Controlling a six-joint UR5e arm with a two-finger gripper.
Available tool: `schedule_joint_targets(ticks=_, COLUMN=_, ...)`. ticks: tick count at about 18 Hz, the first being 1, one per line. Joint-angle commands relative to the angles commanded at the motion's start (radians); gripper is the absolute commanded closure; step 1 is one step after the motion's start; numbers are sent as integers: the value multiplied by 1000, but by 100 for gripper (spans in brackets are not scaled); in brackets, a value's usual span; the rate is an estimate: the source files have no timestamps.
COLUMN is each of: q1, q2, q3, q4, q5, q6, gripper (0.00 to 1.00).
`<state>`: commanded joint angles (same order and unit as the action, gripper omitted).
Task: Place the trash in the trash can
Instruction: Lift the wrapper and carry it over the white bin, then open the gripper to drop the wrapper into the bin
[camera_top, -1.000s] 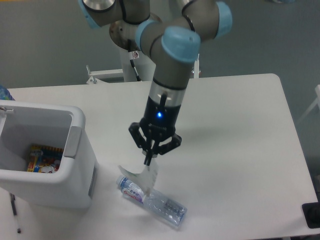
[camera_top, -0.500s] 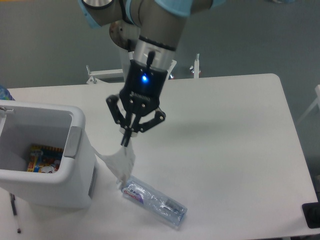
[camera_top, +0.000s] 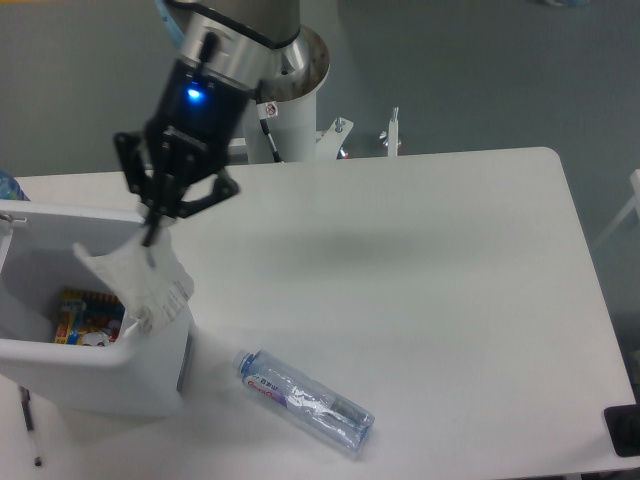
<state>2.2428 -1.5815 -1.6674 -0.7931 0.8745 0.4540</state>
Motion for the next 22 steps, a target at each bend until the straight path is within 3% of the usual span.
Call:
schedule_joint_targets(ticks=5, q1=-17, q2=0, q3=0, q4=2, q5=-11, q6=-2, gripper=100)
schedule_joint_targets(ticks=8, q1=-19, q2=-2, q3=0, q4=2, q5=-12, q6=0, gripper=92)
schedule_joint_targets(ticks=9, q1=-19, q2=-3, q3=0, q4=2, q5=-12, q6=0, gripper=83)
schedule_joint_targets(ticks=11, q1=-26, q2=-8, q3=0, q4=2, q5=-12, q6=2, gripper=43)
schedule_joint_targets(ticks=12, q1=-26, q2=-9, q3=0, q4=2, q5=-12, q6=2, gripper=39)
schedule_joint_targets(ticks=13, q1=-26, q2=-9, q3=0, q4=2, q5=-12, q6=2, gripper=17)
schedule_joint_targets(ticks=14, q1=-26, q2=-9, q3=0, q4=2, q5=-11, q6=3, gripper=4)
schedule_joint_targets(ticks=16, q1=-26, q2=-9, q3=2, q4=2, q5=-11, q6=0, gripper=0)
schedule_joint_targets(ticks=22, q1=-28, q2=-12, q3=5, q4=2, q5=-11, q6=0, gripper=0)
